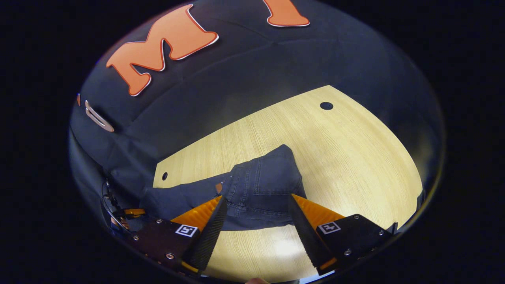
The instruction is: Grasp the waist and the cuffs of the jeans and fold them to make the two legs overlap; first hold the waist and fold one-third of the jeans toward the cuffs, then hold the cuffs and fold the remaining one-third in the same direction to finish folding.
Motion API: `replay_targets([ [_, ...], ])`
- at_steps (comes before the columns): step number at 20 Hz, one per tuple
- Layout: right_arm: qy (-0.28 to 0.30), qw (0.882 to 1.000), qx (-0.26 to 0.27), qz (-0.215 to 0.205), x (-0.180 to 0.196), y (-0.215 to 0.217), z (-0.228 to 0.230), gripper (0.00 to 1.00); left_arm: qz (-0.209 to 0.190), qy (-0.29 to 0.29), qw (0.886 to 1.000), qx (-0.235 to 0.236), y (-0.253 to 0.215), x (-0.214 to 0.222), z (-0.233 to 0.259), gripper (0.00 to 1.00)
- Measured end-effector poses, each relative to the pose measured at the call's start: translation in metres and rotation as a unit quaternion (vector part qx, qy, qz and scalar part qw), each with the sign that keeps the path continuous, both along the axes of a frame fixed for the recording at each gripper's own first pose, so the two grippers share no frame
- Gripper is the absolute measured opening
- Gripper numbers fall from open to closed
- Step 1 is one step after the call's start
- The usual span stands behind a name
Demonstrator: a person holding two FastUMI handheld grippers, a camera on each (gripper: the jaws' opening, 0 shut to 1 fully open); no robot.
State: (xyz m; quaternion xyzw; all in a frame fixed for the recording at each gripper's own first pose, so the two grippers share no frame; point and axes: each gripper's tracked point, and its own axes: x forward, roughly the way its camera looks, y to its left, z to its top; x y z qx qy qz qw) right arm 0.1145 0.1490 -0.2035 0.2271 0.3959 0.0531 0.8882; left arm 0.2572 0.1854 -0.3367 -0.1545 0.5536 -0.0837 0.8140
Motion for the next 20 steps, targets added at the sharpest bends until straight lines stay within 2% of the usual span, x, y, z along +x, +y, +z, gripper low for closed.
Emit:
replay_targets([
  [3, -0.007, 1.0, 0.008, 0.01, 0.0, -0.007, 0.004, 0.97, -0.006, -0.04, 0.999, -0.035, -0.027, 0.002, 0.055, 0.08],
  [6, -0.016, 1.0, 0.006, 0.021, -0.002, -0.015, 0.005, 0.97, -0.019, -0.076, 0.996, -0.05, -0.06, 0.0, 0.105, 0.08],
  [10, -0.047, 0.998, -0.006, 0.037, -0.005, -0.026, 0.012, 0.99, -0.054, -0.12, 0.989, -0.071, -0.128, -0.002, 0.162, 0.08],
  [14, -0.072, 0.996, -0.026, 0.05, -0.008, -0.04, 0.015, 0.98, -0.091, -0.148, 0.981, -0.092, -0.197, -0.009, 0.199, 0.08],
  [16, -0.077, 0.995, -0.029, 0.057, -0.01, -0.045, 0.016, 0.99, -0.106, -0.162, 0.973, -0.128, -0.241, -0.016, 0.225, 0.07],
  [17, -0.081, 0.995, -0.03, 0.059, -0.01, -0.048, 0.016, 0.98, -0.121, -0.175, 0.97, -0.117, -0.247, -0.022, 0.241, 0.04],
  [18, -0.08, 0.994, -0.03, 0.061, -0.01, -0.05, 0.015, 0.98, -0.131, -0.175, 0.971, -0.094, -0.262, -0.017, 0.222, 0.01],
  [19, -0.08, 0.994, -0.028, 0.063, -0.011, -0.052, 0.014, 0.98, -0.142, -0.171, 0.969, -0.107, -0.272, -0.03, 0.233, 0.01],
  [20, -0.081, 0.994, -0.027, 0.065, -0.013, -0.055, 0.013, 0.99, -0.147, -0.165, 0.97, -0.099, -0.28, -0.033, 0.232, 0.01],
])
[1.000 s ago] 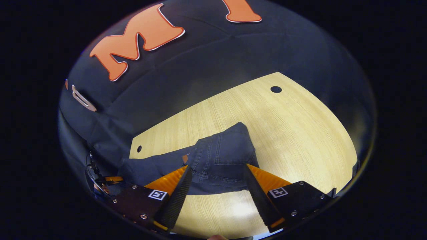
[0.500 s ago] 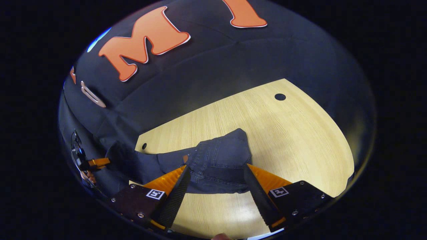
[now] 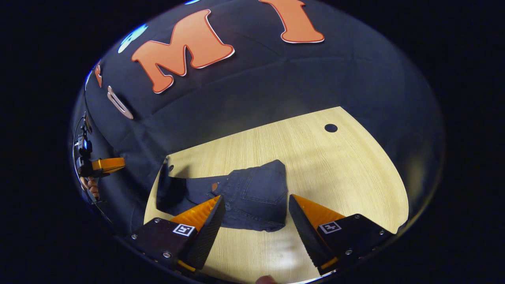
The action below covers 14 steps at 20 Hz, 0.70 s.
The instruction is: Grasp the waist and the cuffs of the jeans and fold them to make the two legs overlap; first hold the waist and fold one-third of the jeans toward the cuffs, then hold the cuffs and fold the remaining one-third in the same direction to finish folding.
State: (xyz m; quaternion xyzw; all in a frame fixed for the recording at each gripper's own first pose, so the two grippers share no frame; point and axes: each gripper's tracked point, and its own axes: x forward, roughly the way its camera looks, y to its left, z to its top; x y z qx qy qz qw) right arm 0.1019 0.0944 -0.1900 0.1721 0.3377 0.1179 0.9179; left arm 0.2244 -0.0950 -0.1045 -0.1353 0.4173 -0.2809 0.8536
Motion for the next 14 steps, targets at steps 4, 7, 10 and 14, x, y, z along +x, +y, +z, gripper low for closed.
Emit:
replay_targets([
  [4, 0.009, 1.0, 0.005, -0.001, 0.0, -0.01, -0.007, 0.98, 0.023, 0.02, 0.996, 0.079, 0.021, 0.01, -0.059, 0.01],
  [7, 0.015, 1.0, 0.008, -0.007, 0.002, -0.013, -0.012, 0.98, 0.007, 0.074, 0.99, 0.124, 0.04, -0.012, -0.113, 0.2],
  [10, 0.02, 1.0, 0.005, -0.009, 0.0, -0.014, -0.016, 0.98, -0.004, 0.123, 0.982, 0.14, 0.035, -0.025, -0.159, 0.46],
  [14, 0.031, 0.999, -0.001, -0.016, -0.001, -0.02, -0.023, 0.98, 0.007, 0.177, 0.969, 0.172, 0.036, -0.027, -0.217, 1.0],
])
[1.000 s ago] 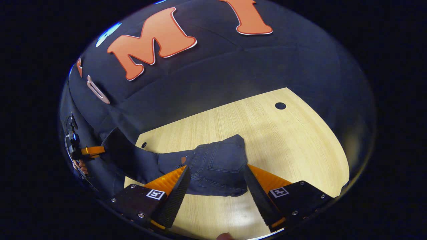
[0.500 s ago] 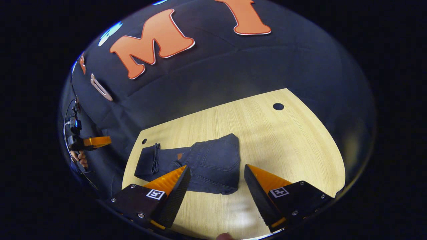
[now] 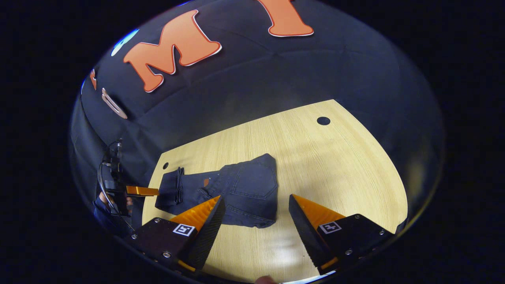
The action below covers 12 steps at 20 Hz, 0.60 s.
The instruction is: Grasp the waist and the cuffs of the jeans and fold them to make the two legs overlap; first hold the waist and fold one-third of the jeans toward the cuffs, then hold the cuffs and fold the remaining one-third in the same direction to finish folding.
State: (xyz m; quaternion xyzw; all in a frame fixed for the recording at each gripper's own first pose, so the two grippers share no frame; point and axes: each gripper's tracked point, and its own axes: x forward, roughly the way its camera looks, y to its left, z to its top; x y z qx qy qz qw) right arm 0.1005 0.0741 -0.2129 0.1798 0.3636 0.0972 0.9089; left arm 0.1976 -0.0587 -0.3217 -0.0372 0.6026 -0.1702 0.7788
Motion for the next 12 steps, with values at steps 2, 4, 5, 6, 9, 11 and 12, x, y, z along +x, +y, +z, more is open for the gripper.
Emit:
replay_targets([
  [2, 0.006, 1.0, 0.001, -0.007, -0.001, -0.005, -0.004, 0.98, -0.002, 0.005, 0.999, 0.041, 0.007, 0.006, -0.024, 0.96],
  [4, 0.012, 1.0, 0.001, -0.013, 0.0, -0.012, -0.009, 0.98, -0.002, 0.019, 0.998, 0.053, 0.0, 0.007, -0.044, 0.96],
  [5, 0.015, 1.0, 0.0, -0.018, 0.0, -0.016, -0.011, 0.98, -0.004, 0.024, 0.998, 0.058, -0.005, 0.007, -0.051, 0.96],
  [6, 0.019, 1.0, 0.001, -0.021, 0.002, -0.02, -0.013, 0.98, -0.009, 0.033, 0.998, 0.058, -0.013, 0.006, -0.058, 0.96],
  [9, 0.028, 0.999, 0.005, -0.032, 0.004, -0.028, -0.016, 0.98, -0.024, 0.049, 0.993, 0.102, -0.015, 0.003, -0.087, 0.96],
  [11, 0.029, 0.999, 0.01, -0.037, 0.007, -0.031, -0.015, 0.98, -0.019, 0.054, 0.989, 0.133, -0.01, 0.004, -0.096, 0.95],
  [12, 0.029, 0.999, 0.013, -0.039, 0.009, -0.032, -0.015, 0.98, -0.022, 0.049, 0.99, 0.133, -0.014, 0.008, -0.098, 0.93],
])
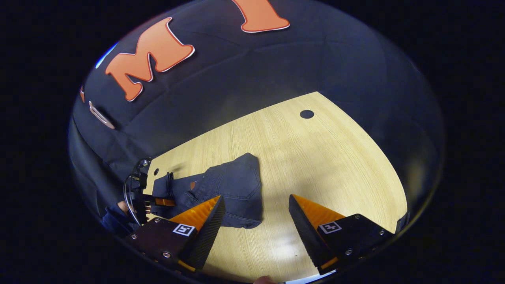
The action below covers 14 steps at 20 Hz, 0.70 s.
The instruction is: Grasp the waist and the cuffs of the jeans and fold them to make the two legs overlap; first hold the waist and fold one-third of the jeans toward the cuffs, then hold the cuffs and fold the remaining one-third in the same direction to finish folding.
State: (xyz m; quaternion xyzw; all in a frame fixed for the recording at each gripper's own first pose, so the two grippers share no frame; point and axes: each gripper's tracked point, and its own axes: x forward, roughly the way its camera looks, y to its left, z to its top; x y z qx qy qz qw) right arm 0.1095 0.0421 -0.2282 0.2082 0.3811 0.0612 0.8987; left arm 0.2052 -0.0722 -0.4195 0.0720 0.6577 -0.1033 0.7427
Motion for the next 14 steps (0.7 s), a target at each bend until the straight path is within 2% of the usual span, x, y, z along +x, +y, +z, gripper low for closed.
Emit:
replay_targets([
  [2, 0.004, 1.0, 0.0, -0.003, 0.001, -0.002, -0.003, 0.98, -0.014, 0.001, 1.0, 0.009, 0.006, 0.003, 0.002, 0.84],
  [3, 0.006, 1.0, 0.0, -0.002, 0.001, -0.001, -0.004, 0.98, -0.007, -0.001, 1.0, 0.018, 0.015, 0.008, 0.0, 0.67],
  [4, 0.009, 1.0, 0.002, -0.002, 0.0, -0.001, -0.005, 0.98, -0.004, -0.004, 1.0, 0.007, 0.015, 0.013, 0.001, 0.49],
  [6, 0.012, 1.0, 0.004, 0.004, -0.001, 0.004, -0.006, 0.98, 0.034, -0.001, 0.999, -0.042, 0.011, 0.018, 0.011, 0.14],
  [9, 0.015, 1.0, 0.004, 0.009, -0.001, 0.008, -0.009, 0.98, 0.027, -0.027, 0.995, -0.092, 0.007, 0.037, 0.042, 0.14],
  [11, 0.012, 1.0, 0.01, 0.01, 0.001, 0.012, -0.005, 0.98, 0.018, -0.052, 0.993, -0.106, 0.004, 0.054, 0.064, 0.13],
  [12, 0.01, 1.0, 0.013, 0.013, 0.0, 0.015, -0.004, 0.99, 0.009, -0.063, 0.991, -0.114, 0.022, 0.02, 0.06, 0.13],
  [13, 0.011, 1.0, 0.013, 0.013, 0.0, 0.017, -0.004, 0.99, 0.005, -0.073, 0.99, -0.122, 0.002, 0.053, 0.077, 0.13],
  [14, 0.011, 1.0, 0.014, 0.017, -0.001, 0.019, -0.004, 0.99, -0.006, -0.081, 0.988, -0.132, 0.002, 0.052, 0.093, 0.13],
])
